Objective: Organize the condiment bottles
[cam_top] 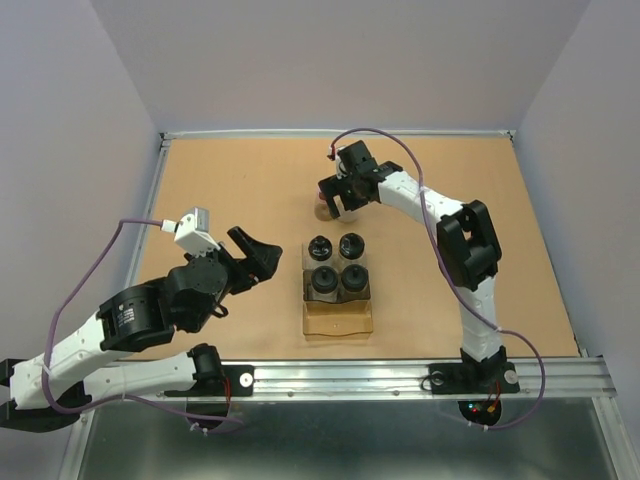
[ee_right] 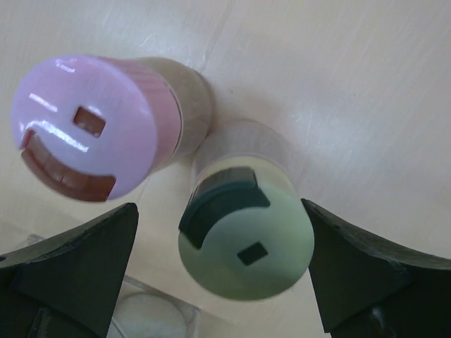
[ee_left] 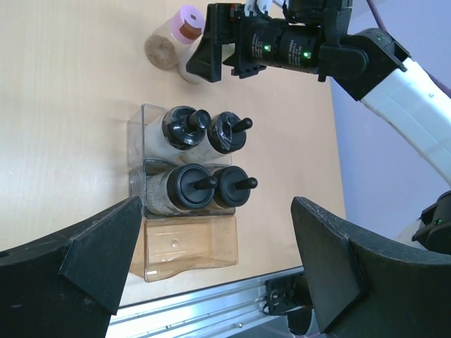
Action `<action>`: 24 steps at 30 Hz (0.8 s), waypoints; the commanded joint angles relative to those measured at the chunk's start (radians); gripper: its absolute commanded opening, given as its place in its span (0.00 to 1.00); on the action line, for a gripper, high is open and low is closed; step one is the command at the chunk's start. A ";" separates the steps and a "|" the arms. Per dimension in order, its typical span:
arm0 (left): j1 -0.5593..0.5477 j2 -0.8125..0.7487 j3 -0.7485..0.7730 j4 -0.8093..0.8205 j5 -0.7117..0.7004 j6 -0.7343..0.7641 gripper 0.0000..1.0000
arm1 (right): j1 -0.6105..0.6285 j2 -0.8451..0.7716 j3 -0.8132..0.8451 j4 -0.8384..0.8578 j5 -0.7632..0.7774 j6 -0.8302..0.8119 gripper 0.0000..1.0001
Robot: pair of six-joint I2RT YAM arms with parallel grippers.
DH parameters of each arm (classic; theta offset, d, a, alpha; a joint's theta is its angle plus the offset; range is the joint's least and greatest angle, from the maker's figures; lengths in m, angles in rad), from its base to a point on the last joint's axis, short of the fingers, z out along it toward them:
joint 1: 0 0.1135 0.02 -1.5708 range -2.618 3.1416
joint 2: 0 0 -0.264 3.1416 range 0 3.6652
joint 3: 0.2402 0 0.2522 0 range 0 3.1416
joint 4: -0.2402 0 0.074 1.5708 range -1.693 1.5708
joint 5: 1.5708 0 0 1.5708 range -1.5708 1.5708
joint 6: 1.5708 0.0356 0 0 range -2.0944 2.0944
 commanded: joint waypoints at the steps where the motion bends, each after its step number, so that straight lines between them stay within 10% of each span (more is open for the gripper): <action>1: -0.001 -0.007 0.015 -0.018 -0.050 -0.007 0.99 | -0.006 0.036 0.095 0.077 0.050 -0.001 0.99; 8: -0.001 -0.013 0.010 -0.026 -0.057 -0.015 0.99 | -0.026 0.080 0.146 0.090 0.064 0.056 0.66; 16: -0.002 0.016 0.006 0.011 -0.054 0.014 0.99 | -0.046 -0.051 -0.026 0.091 0.101 0.125 0.01; 24: 0.001 0.052 -0.005 0.074 -0.062 0.062 0.99 | -0.080 -0.372 -0.173 0.074 0.354 0.243 0.00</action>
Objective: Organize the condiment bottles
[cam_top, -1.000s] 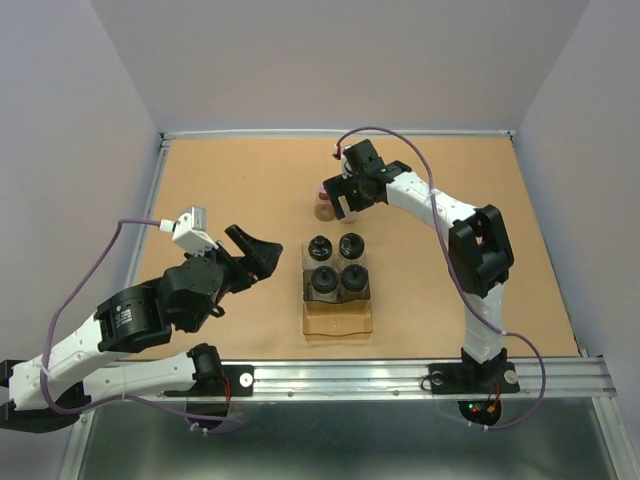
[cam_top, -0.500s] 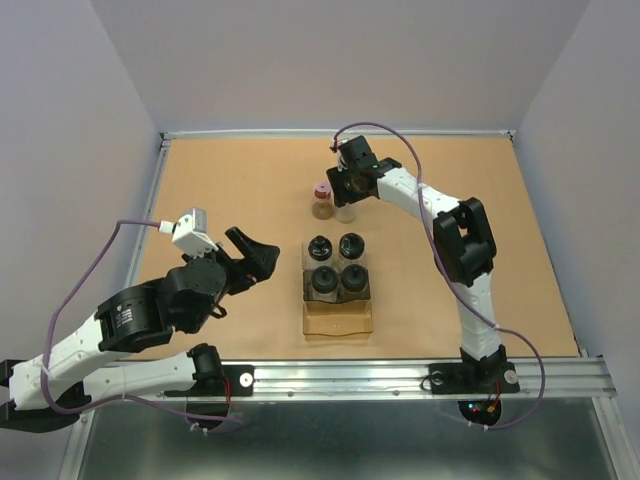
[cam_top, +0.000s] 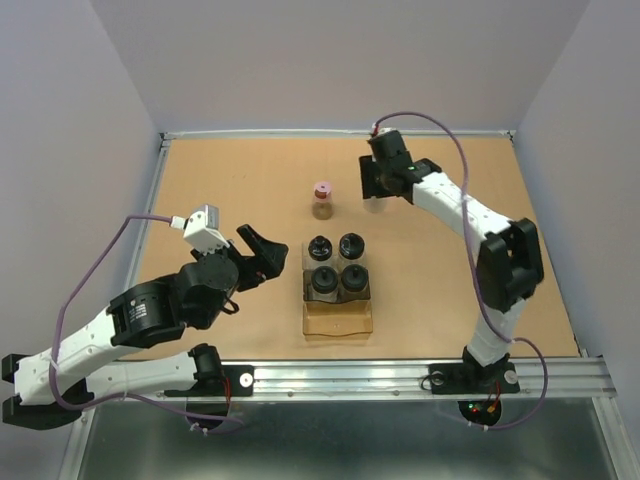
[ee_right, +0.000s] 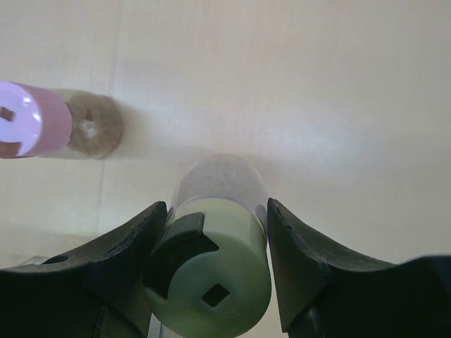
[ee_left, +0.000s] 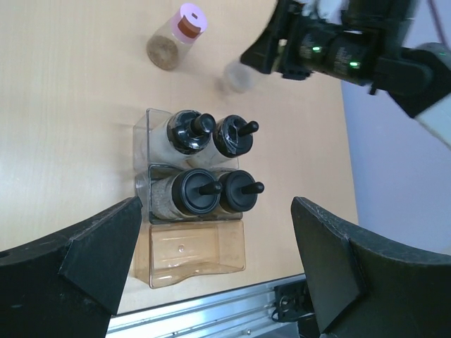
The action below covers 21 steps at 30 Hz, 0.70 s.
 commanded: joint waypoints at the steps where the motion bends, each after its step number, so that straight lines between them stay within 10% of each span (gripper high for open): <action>1: 0.000 0.021 -0.005 0.061 -0.045 0.040 0.99 | -0.022 -0.290 -0.065 0.023 0.152 0.087 0.00; 21: 0.081 0.182 -0.055 0.383 0.127 0.302 0.99 | 0.053 -1.016 -0.554 -0.421 -0.503 0.163 0.01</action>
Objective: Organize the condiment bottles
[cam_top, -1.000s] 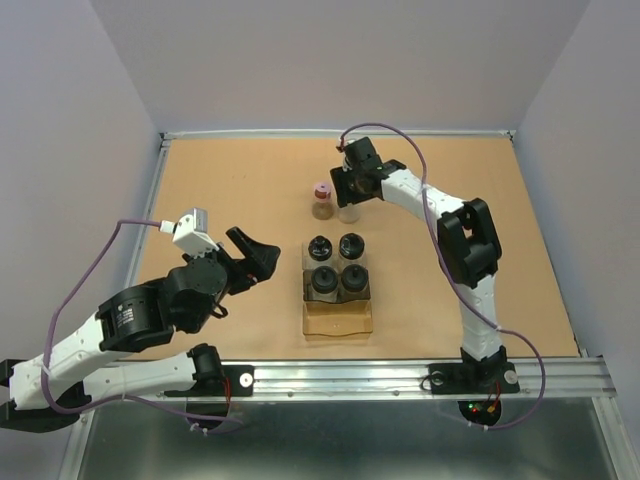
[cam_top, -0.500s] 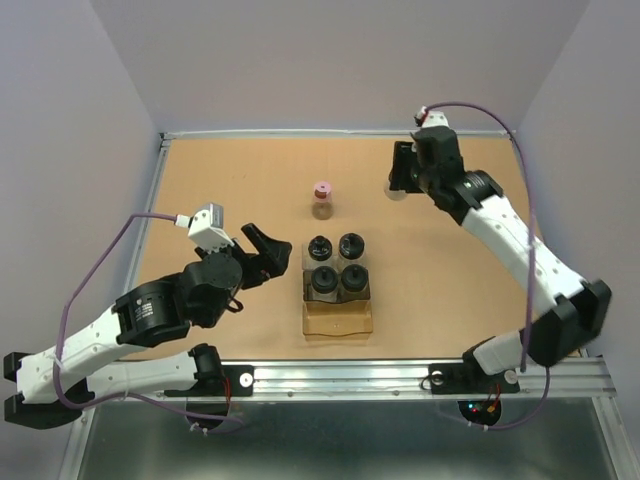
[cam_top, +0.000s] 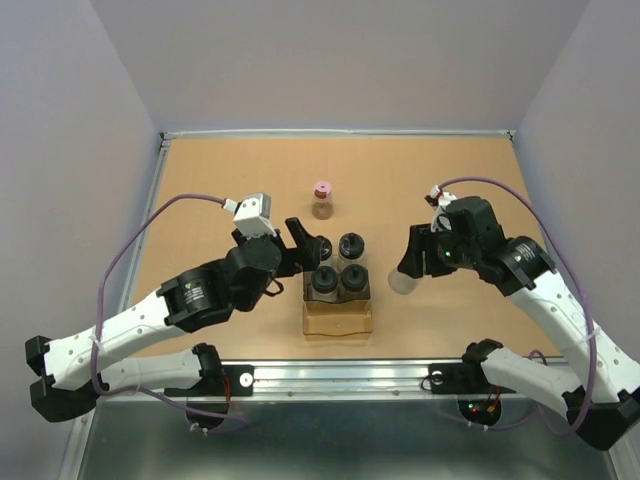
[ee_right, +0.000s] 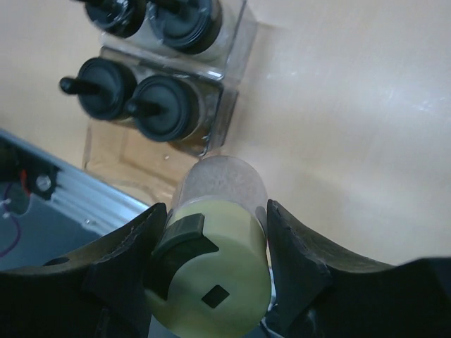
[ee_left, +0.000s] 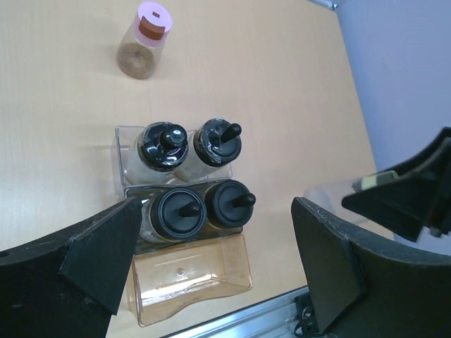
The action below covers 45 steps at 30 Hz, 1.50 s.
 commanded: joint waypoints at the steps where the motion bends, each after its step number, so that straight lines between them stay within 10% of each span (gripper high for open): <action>1: 0.082 0.036 -0.024 0.168 0.104 0.138 0.99 | 0.023 -0.083 -0.062 -0.033 -0.203 0.020 0.01; 13: 0.469 0.084 0.001 0.225 0.310 0.315 0.99 | 0.283 0.004 -0.118 0.165 -0.149 0.115 0.00; 34: 0.509 -0.050 -0.038 0.150 0.208 0.275 0.99 | 0.521 0.262 -0.109 0.334 0.356 0.248 0.01; 45: 0.512 -0.048 -0.044 0.147 0.208 0.278 0.99 | 0.521 0.328 -0.185 0.368 0.347 0.224 0.01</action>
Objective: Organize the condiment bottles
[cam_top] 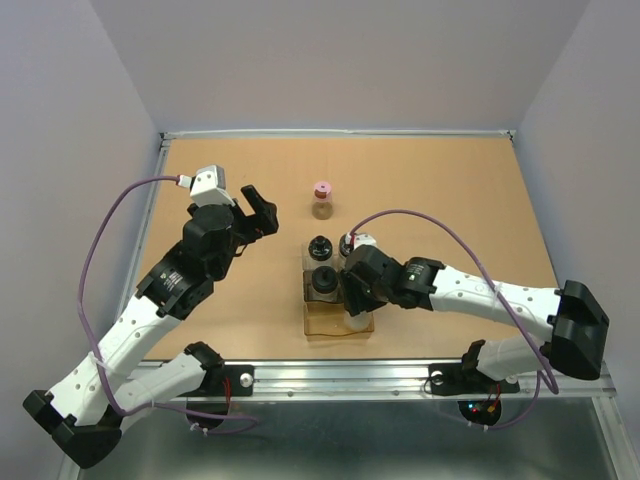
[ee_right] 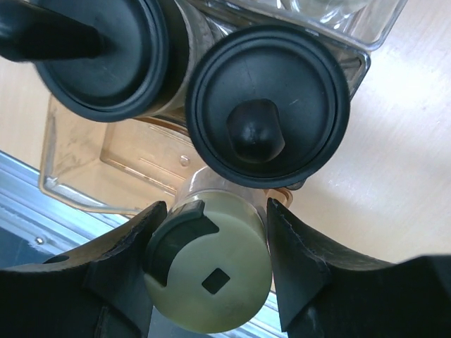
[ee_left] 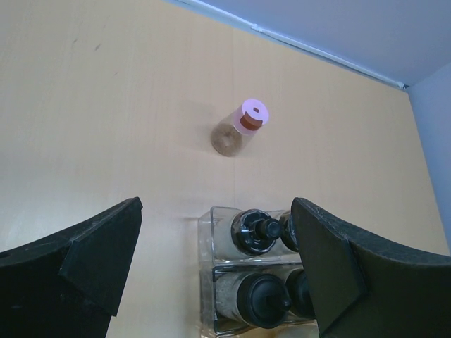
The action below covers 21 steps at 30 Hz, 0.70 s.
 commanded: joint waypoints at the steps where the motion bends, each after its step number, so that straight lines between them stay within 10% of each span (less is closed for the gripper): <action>1: 0.008 -0.013 -0.002 0.017 -0.022 0.006 0.99 | 0.005 0.006 -0.038 0.074 0.021 -0.022 0.00; 7: 0.010 -0.013 -0.005 0.017 -0.027 0.006 0.99 | 0.009 0.016 -0.071 0.092 0.030 -0.034 0.04; 12: 0.013 -0.005 -0.011 0.020 -0.027 0.005 0.99 | 0.014 0.045 -0.104 0.121 0.024 -0.037 0.60; 21: 0.017 0.013 -0.024 0.032 -0.025 0.014 0.99 | 0.017 0.022 -0.096 0.132 0.010 -0.050 0.93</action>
